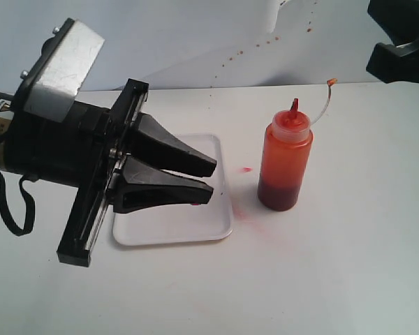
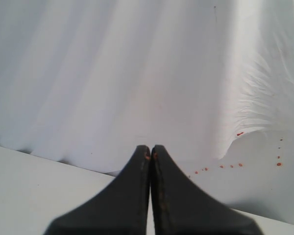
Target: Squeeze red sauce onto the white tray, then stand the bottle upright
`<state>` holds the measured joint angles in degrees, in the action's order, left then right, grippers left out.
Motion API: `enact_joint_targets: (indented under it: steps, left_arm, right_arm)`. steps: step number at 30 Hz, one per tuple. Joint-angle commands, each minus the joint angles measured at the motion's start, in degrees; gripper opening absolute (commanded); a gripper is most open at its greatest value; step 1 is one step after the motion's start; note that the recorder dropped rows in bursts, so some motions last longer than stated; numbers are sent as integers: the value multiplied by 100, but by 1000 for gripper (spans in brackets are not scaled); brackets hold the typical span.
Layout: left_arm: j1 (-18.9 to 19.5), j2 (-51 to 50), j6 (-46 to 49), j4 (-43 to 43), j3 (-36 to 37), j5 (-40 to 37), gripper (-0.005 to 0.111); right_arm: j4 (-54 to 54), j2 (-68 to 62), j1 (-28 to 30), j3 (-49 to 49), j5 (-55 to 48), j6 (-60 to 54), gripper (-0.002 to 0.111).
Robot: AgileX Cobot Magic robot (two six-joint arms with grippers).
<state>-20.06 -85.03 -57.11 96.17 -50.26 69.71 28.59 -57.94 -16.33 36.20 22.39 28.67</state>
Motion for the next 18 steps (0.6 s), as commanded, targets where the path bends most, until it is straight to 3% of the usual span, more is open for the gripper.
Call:
enact_joint_targets:
  steps: [1,2,7,15,18]
  left_arm:
    - [2,161,-83,82,9,-453,7]
    - [-25,246,-83,82,9,-509,-1]
    - [-176,1082,-337,82,9,-957,0]
    - [-217,2802,-3681,378,122,-2341,0]
    - [-217,3497,-3877,378,421,-2972,0]
  right_arm:
    - [-25,33,28,-33,-21,6,0]
    - [-25,33,28,-33,-21,6,0]
    - [-25,33,28,-33,-21,6,0]
    - [-25,33,28,-33,-21,6,0]
    - [-25,33,28,-33,-21,6,0]
